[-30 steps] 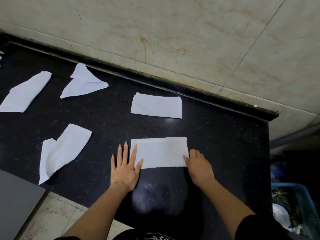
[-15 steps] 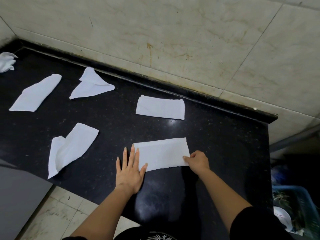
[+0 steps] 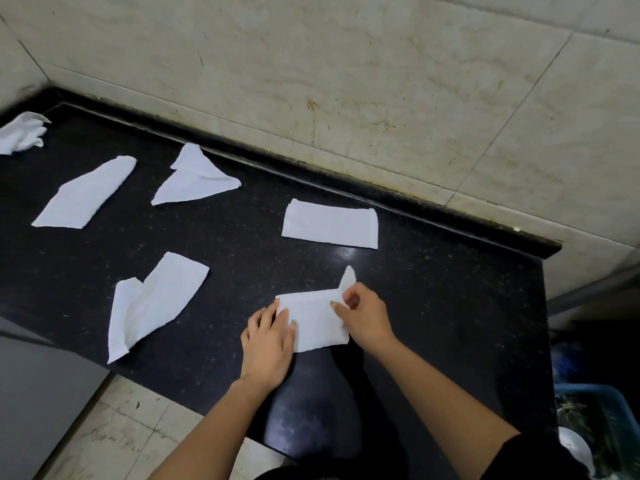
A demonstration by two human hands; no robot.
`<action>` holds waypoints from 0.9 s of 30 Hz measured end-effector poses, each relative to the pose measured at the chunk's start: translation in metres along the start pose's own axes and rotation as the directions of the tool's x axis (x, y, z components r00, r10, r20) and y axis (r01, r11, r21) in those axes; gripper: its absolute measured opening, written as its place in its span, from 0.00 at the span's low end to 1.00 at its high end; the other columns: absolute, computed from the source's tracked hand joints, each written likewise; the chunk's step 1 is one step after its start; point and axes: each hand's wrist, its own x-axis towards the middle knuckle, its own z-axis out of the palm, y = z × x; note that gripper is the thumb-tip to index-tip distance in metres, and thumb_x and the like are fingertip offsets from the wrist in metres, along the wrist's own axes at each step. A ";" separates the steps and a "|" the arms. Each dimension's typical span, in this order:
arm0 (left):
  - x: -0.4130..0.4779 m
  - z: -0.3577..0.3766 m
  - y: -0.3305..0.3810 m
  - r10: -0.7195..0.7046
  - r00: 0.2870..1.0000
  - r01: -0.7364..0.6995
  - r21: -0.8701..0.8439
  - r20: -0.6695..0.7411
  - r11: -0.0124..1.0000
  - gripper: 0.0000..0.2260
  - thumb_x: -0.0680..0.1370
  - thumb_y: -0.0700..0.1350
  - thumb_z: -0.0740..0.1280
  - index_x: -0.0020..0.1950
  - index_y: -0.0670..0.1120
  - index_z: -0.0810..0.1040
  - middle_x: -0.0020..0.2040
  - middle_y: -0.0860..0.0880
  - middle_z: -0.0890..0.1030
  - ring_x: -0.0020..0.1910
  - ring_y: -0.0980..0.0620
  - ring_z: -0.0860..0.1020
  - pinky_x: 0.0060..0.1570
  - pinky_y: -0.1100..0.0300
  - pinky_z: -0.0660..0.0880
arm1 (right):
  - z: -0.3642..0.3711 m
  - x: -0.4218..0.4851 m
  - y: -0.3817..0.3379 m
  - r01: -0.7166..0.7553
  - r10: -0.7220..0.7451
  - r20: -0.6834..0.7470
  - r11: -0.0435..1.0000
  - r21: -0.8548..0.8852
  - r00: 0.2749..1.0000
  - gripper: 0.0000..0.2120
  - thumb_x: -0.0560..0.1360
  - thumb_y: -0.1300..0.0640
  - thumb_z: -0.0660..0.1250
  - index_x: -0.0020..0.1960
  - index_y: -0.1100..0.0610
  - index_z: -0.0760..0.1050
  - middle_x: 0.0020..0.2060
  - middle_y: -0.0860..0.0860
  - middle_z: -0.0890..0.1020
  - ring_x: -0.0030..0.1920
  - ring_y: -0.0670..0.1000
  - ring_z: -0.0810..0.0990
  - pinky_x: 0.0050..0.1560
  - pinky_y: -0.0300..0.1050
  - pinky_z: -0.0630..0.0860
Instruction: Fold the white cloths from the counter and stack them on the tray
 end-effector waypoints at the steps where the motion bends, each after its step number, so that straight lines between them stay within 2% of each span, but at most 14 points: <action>1: 0.005 -0.003 -0.001 -0.015 0.999 0.009 -0.116 -0.049 0.993 0.17 0.83 0.50 0.54 0.68 0.47 0.74 0.70 0.51 0.69 0.69 0.50 0.64 0.69 0.51 0.63 | 0.006 -0.002 -0.002 0.009 -0.009 0.022 1.000 -0.002 1.000 0.09 0.73 0.56 0.72 0.41 0.55 0.72 0.36 0.48 0.76 0.36 0.45 0.73 0.38 0.38 0.71; 3: 0.016 -0.011 0.001 -0.141 0.989 0.115 -0.392 -0.038 0.913 0.13 0.82 0.46 0.59 0.54 0.42 0.82 0.54 0.50 0.80 0.55 0.51 0.76 0.58 0.54 0.72 | 0.017 -0.005 -0.004 0.017 -0.017 0.051 1.000 -0.001 0.999 0.08 0.72 0.56 0.74 0.42 0.55 0.75 0.36 0.48 0.77 0.35 0.46 0.75 0.39 0.40 0.75; 5: 0.028 -0.019 0.004 -0.305 0.945 0.304 -0.663 0.119 0.684 0.15 0.81 0.46 0.62 0.46 0.38 0.84 0.45 0.47 0.84 0.46 0.49 0.80 0.51 0.51 0.76 | 0.025 -0.009 -0.005 0.011 -0.013 0.087 1.000 0.019 0.996 0.07 0.71 0.58 0.75 0.42 0.55 0.77 0.35 0.49 0.79 0.33 0.46 0.77 0.36 0.38 0.76; 7: 0.035 -0.023 0.007 -0.352 0.877 0.458 -0.786 0.326 0.414 0.17 0.80 0.51 0.63 0.46 0.39 0.84 0.44 0.46 0.86 0.45 0.49 0.83 0.48 0.56 0.78 | 0.031 -0.011 -0.004 -0.015 0.009 0.133 0.999 0.047 0.991 0.06 0.71 0.61 0.75 0.43 0.56 0.78 0.35 0.49 0.79 0.31 0.45 0.78 0.33 0.34 0.75; 8: 0.038 -0.025 0.008 -0.344 0.852 0.504 -0.794 0.394 0.339 0.18 0.80 0.54 0.63 0.46 0.40 0.84 0.44 0.46 0.86 0.45 0.49 0.83 0.48 0.58 0.79 | 0.033 -0.013 -0.003 -0.035 0.024 0.155 0.997 0.066 0.988 0.06 0.71 0.63 0.75 0.44 0.57 0.79 0.35 0.49 0.80 0.31 0.44 0.78 0.33 0.32 0.75; 9: 0.039 -0.025 0.008 -0.329 0.840 0.528 -0.792 0.432 0.308 0.19 0.79 0.55 0.64 0.47 0.40 0.83 0.44 0.46 0.86 0.46 0.49 0.84 0.48 0.59 0.79 | 0.035 -0.014 -0.001 -0.051 0.036 0.174 0.995 0.083 0.984 0.06 0.70 0.64 0.75 0.45 0.58 0.80 0.35 0.49 0.80 0.32 0.43 0.78 0.33 0.31 0.74; 12: 0.043 -0.022 0.005 -0.293 0.842 0.534 -0.772 0.452 0.344 0.18 0.75 0.55 0.71 0.48 0.39 0.83 0.44 0.44 0.86 0.44 0.50 0.84 0.47 0.59 0.81 | 0.037 -0.016 0.003 -0.076 0.052 0.234 0.993 0.095 0.971 0.08 0.70 0.65 0.75 0.49 0.61 0.82 0.36 0.48 0.81 0.34 0.42 0.78 0.35 0.29 0.74; 14: 0.045 -0.018 0.002 -0.276 0.855 0.518 -0.759 0.440 0.395 0.15 0.73 0.50 0.74 0.50 0.38 0.83 0.44 0.41 0.85 0.40 0.50 0.82 0.42 0.59 0.80 | 0.036 -0.017 0.003 -0.078 0.048 0.296 0.993 0.090 0.954 0.09 0.69 0.65 0.75 0.49 0.60 0.83 0.37 0.49 0.82 0.35 0.43 0.79 0.37 0.29 0.75; 16: 0.046 -0.017 0.000 -0.266 0.870 0.492 -0.758 0.414 0.429 0.10 0.75 0.43 0.72 0.48 0.36 0.81 0.43 0.40 0.83 0.38 0.49 0.81 0.40 0.58 0.80 | 0.032 -0.014 0.002 -0.084 0.036 0.344 0.988 0.126 0.938 0.08 0.69 0.65 0.75 0.47 0.57 0.83 0.37 0.50 0.83 0.37 0.45 0.80 0.37 0.32 0.75; 19: 0.045 -0.022 -0.001 -0.244 0.891 0.453 -0.767 0.382 0.454 0.07 0.78 0.41 0.68 0.47 0.38 0.81 0.36 0.47 0.82 0.31 0.55 0.80 0.31 0.62 0.77 | 0.022 -0.002 0.003 -0.110 0.070 0.249 0.983 0.150 0.966 0.08 0.70 0.66 0.73 0.43 0.54 0.82 0.36 0.51 0.83 0.38 0.47 0.80 0.35 0.36 0.74; 22: 0.044 -0.025 -0.004 -0.239 0.901 0.434 -0.745 0.362 0.507 0.06 0.80 0.43 0.66 0.47 0.43 0.81 0.32 0.51 0.81 0.26 0.60 0.78 0.28 0.64 0.75 | 0.017 0.010 0.011 -0.108 0.099 0.174 0.993 0.042 0.980 0.08 0.72 0.66 0.69 0.45 0.53 0.82 0.35 0.49 0.81 0.38 0.46 0.79 0.40 0.36 0.73; 24: 0.043 -0.025 -0.007 -0.242 0.900 0.435 -0.736 0.362 0.519 0.06 0.80 0.43 0.66 0.48 0.43 0.81 0.35 0.49 0.81 0.27 0.60 0.78 0.28 0.64 0.76 | 0.019 0.012 0.015 -0.095 0.103 0.208 0.994 -0.047 0.973 0.09 0.73 0.65 0.68 0.48 0.54 0.81 0.36 0.48 0.80 0.39 0.46 0.78 0.41 0.34 0.73; 27: 0.043 -0.025 -0.009 -0.268 0.901 0.435 -0.720 0.342 0.541 0.05 0.79 0.42 0.66 0.48 0.42 0.80 0.38 0.45 0.81 0.31 0.55 0.79 0.28 0.63 0.76 | 0.026 0.011 0.018 -0.069 0.098 0.234 0.990 -0.126 0.967 0.09 0.74 0.65 0.66 0.50 0.54 0.80 0.35 0.47 0.78 0.41 0.47 0.78 0.45 0.38 0.75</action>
